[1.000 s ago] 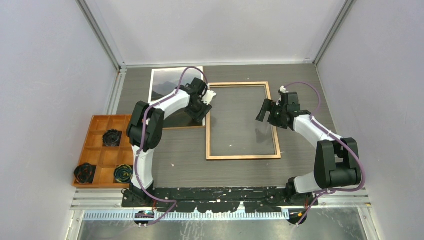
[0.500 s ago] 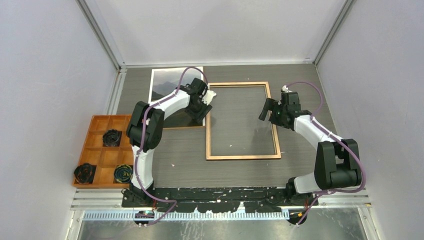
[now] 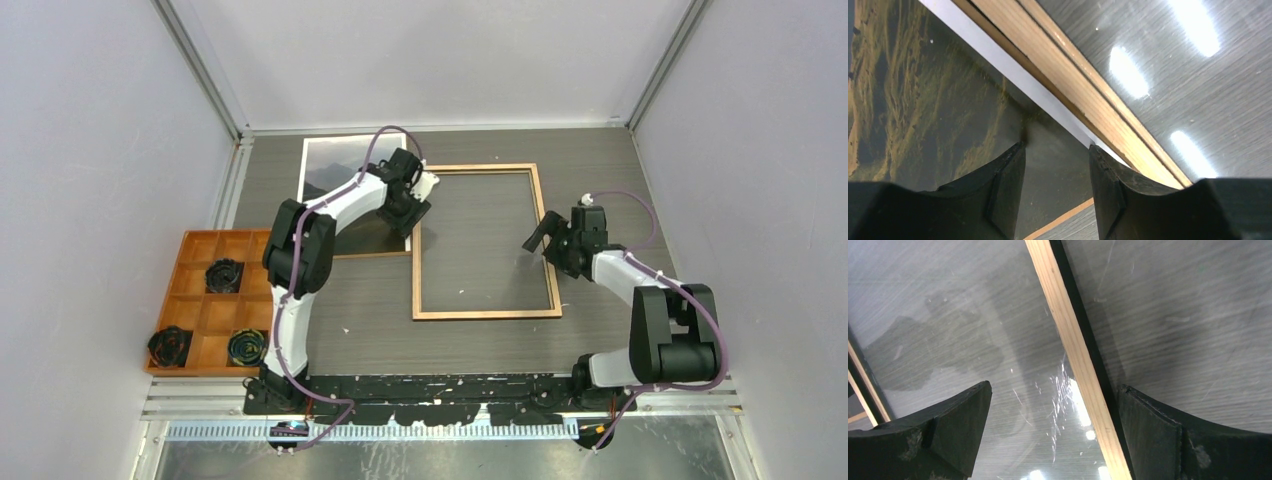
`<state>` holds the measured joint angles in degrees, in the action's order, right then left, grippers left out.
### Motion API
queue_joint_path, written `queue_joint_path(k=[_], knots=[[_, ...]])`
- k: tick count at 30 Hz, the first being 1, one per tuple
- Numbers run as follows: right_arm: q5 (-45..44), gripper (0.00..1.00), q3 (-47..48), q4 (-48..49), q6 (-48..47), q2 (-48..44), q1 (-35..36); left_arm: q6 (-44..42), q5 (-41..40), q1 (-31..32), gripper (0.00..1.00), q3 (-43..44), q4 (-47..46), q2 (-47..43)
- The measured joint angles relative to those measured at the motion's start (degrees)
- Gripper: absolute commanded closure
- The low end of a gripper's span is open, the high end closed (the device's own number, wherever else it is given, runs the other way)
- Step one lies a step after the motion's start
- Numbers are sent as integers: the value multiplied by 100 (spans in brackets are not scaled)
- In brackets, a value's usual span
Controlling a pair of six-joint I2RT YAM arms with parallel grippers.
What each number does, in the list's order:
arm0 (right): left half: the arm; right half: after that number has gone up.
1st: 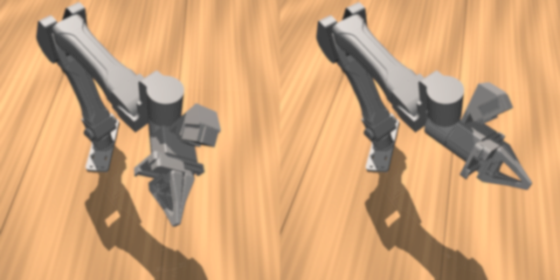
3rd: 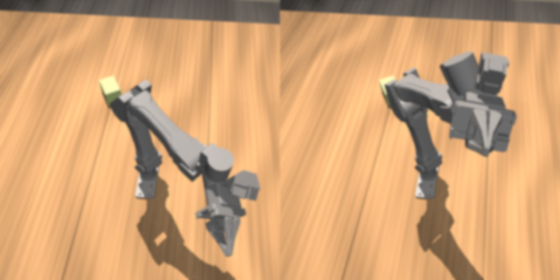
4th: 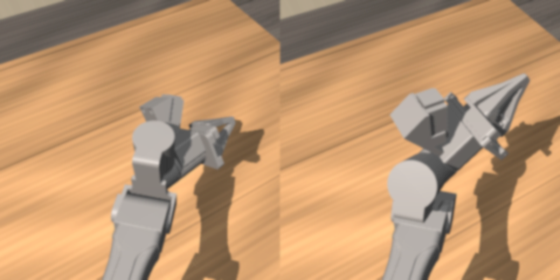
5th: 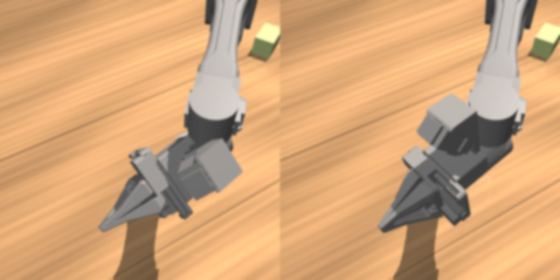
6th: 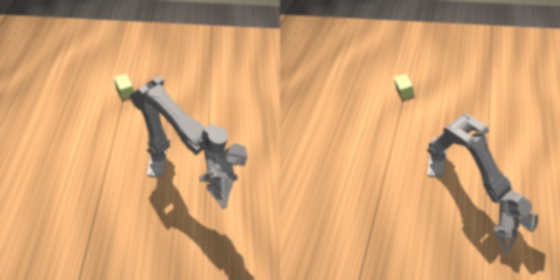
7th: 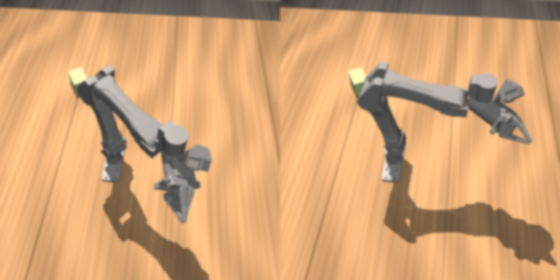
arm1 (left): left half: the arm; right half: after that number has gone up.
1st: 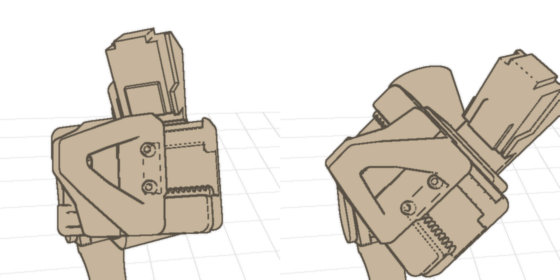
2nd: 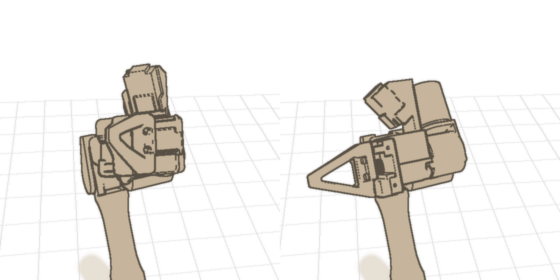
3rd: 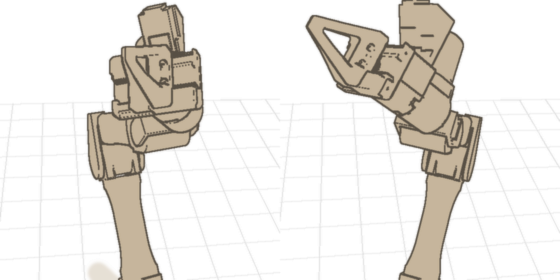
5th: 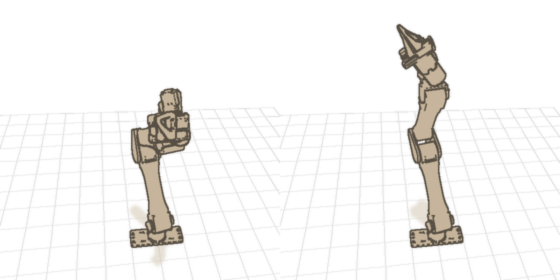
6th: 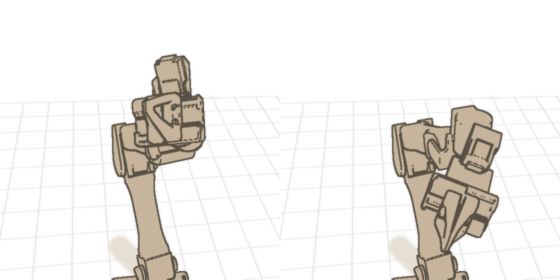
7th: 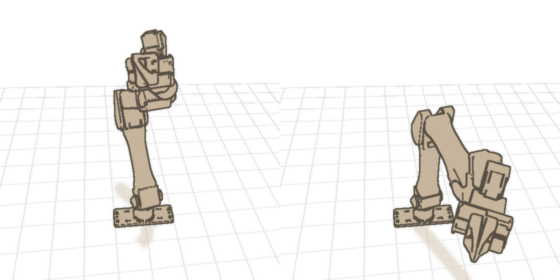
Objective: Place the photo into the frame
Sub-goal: Adjust the photo frame at the center of the board.
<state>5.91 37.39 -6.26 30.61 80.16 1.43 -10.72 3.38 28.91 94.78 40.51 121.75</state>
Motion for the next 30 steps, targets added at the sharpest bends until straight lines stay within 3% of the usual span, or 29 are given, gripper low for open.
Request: queue_joint_path(k=[8, 17, 24, 30], knots=[[66, 0, -811, 280, 529, -844, -15, -2, -184, 173, 49, 531, 177, 334], [-96, 0, -1054, -702, 726, -1768, -17, 0, -400, 483, 48, 1093, 380, 669], [-538, 0, -365, -1574, 612, -2059, -13, 33, -164, 675, 47, 1117, 518, 686], [-691, 0, 577, -1582, 890, -2033, -11, 24, 326, 417, 41, 1403, 1084, 658]])
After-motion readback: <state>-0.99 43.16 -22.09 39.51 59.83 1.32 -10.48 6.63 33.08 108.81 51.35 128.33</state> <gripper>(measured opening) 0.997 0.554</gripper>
